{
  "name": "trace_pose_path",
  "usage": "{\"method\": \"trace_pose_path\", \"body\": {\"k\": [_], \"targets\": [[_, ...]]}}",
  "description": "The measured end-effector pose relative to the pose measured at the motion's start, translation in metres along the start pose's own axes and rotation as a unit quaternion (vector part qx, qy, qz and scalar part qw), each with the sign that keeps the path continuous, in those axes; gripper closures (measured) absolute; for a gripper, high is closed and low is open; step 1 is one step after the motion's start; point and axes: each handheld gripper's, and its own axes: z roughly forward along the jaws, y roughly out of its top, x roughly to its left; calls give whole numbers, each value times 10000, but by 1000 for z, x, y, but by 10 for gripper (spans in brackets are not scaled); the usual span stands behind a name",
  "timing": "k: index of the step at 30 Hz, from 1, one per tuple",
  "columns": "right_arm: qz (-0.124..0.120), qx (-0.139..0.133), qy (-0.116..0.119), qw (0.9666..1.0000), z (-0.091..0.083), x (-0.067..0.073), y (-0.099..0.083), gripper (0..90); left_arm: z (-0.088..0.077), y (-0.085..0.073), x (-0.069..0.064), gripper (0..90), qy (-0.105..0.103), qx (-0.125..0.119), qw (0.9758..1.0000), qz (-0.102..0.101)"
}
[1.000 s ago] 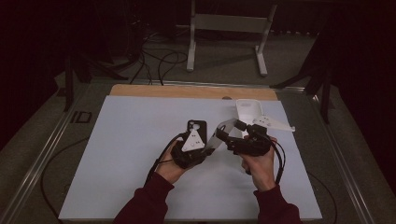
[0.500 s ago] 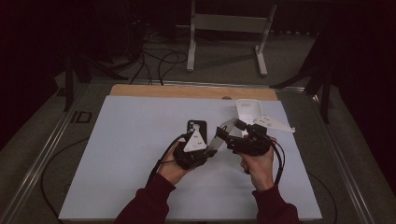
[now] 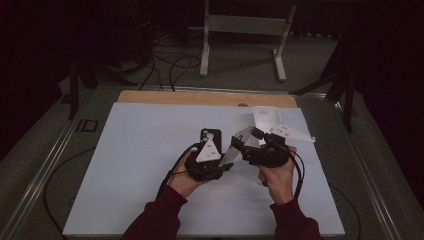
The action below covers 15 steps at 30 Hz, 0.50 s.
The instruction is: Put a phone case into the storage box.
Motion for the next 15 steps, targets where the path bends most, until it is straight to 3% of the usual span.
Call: {"method": "trace_pose_path", "body": {"k": [1,7,15], "targets": [[-1,-1,-9,10000,0,0,0,168,-1,-1,1,559,116,-6,9999,-8],[-1,4,-122,9999,-1,-4,1,168,-6,-4,5,325,582,-16,9982,-107],[-4,7,-214,9998,-1,-6,2,168,-11,-6,10,221,885,-15,9959,-182]]}}
